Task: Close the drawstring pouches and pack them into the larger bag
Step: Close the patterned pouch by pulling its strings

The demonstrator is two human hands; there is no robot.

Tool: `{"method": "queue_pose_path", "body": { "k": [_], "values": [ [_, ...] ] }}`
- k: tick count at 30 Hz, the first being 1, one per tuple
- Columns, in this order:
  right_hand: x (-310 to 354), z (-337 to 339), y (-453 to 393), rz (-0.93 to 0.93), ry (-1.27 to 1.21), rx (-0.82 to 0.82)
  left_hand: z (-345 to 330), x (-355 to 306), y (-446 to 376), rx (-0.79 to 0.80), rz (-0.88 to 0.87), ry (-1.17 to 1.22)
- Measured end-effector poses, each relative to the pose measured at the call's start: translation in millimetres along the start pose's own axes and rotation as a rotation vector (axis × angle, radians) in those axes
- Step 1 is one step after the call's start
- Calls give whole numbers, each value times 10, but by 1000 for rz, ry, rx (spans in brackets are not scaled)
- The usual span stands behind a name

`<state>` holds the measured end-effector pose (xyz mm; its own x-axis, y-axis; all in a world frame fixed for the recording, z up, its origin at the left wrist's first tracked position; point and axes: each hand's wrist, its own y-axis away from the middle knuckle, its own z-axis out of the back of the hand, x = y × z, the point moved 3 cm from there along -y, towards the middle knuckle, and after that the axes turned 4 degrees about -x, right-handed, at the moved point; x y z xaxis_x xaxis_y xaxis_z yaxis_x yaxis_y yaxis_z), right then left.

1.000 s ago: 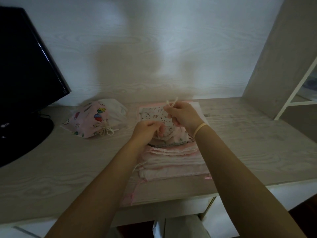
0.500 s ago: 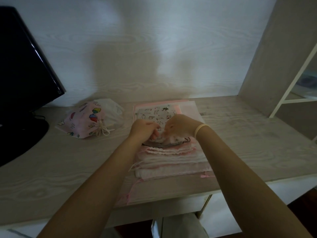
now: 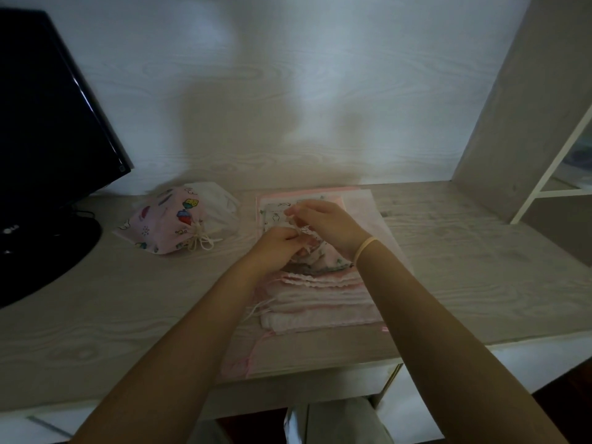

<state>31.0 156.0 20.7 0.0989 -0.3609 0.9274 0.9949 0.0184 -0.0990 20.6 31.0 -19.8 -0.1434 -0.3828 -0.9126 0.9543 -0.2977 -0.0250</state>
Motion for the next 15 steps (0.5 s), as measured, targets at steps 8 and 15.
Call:
{"method": "queue_pose_path", "body": {
  "k": [8, 15],
  "values": [
    [-82, 65, 13, 21, 414, 19, 72, 6, -51, 13, 13, -83],
    [-123, 108, 13, 69, 625, 75, 64, 39, -73, -13, 31, -91]
  ]
}}
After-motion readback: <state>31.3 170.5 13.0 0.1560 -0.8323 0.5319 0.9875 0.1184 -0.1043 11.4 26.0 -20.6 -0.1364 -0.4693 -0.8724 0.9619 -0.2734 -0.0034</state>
